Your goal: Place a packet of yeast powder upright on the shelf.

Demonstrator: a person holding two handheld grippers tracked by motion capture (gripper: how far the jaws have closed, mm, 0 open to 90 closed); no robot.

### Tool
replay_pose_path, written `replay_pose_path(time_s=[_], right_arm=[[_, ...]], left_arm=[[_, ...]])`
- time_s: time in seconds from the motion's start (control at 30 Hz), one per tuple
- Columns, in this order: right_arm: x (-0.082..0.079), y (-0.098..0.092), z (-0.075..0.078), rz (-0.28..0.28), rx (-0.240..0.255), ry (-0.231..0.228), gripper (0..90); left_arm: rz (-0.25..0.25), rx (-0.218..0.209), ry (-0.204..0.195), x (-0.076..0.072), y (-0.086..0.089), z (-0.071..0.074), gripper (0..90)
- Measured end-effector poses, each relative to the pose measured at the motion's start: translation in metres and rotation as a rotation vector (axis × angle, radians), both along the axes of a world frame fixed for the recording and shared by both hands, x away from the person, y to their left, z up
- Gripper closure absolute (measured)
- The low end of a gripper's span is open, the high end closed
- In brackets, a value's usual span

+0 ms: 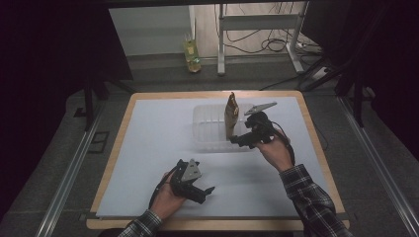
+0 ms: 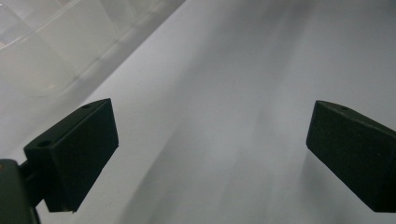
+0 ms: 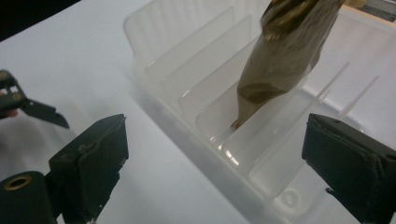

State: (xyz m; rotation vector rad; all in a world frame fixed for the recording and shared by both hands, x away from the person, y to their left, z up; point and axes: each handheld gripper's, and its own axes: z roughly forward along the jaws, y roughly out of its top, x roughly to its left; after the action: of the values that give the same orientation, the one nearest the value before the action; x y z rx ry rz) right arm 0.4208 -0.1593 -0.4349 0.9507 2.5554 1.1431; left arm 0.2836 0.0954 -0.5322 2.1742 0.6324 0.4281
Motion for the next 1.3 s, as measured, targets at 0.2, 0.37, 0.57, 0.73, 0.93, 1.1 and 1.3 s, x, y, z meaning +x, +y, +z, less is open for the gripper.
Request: replay_pose_path(time_s=[0.2, 0.37, 0.57, 0.73, 0.93, 1.1, 1.3], right_arm=[[-0.009, -0.004, -0.003, 0.014, -0.019, -0.015, 4.9], [-0.02, -0.011, -0.007, 0.021, -0.025, -0.021, 4.2], [-0.028, -0.019, -0.013, 0.019, -0.028, -0.013, 4.0], [-0.033, -0.025, -0.017, 0.018, -0.024, -0.018, 4.0], [-0.042, -0.035, -0.023, 0.02, -0.019, -0.027, 3.3], [-0.047, -0.044, -0.03, 0.025, -0.043, -0.053, 2.6], [-0.054, -0.05, -0.035, 0.033, -0.044, -0.072, 1.9]], left_arm=[[-0.001, 0.003, 0.001, 0.0, -0.001, 0.0, 2.3], [0.0, -0.001, 0.002, -0.001, -0.001, -0.001, 2.3], [-0.004, 0.007, -0.001, -0.001, -0.001, 0.0, 2.3], [-0.002, 0.005, -0.002, -0.001, -0.001, 0.0, 2.3], [0.003, -0.004, -0.003, -0.001, -0.002, -0.001, 2.2], [-0.002, 0.0, -0.004, -0.001, -0.002, -0.001, 2.2], [-0.003, -0.004, -0.004, -0.001, -0.001, 0.0, 2.3]])
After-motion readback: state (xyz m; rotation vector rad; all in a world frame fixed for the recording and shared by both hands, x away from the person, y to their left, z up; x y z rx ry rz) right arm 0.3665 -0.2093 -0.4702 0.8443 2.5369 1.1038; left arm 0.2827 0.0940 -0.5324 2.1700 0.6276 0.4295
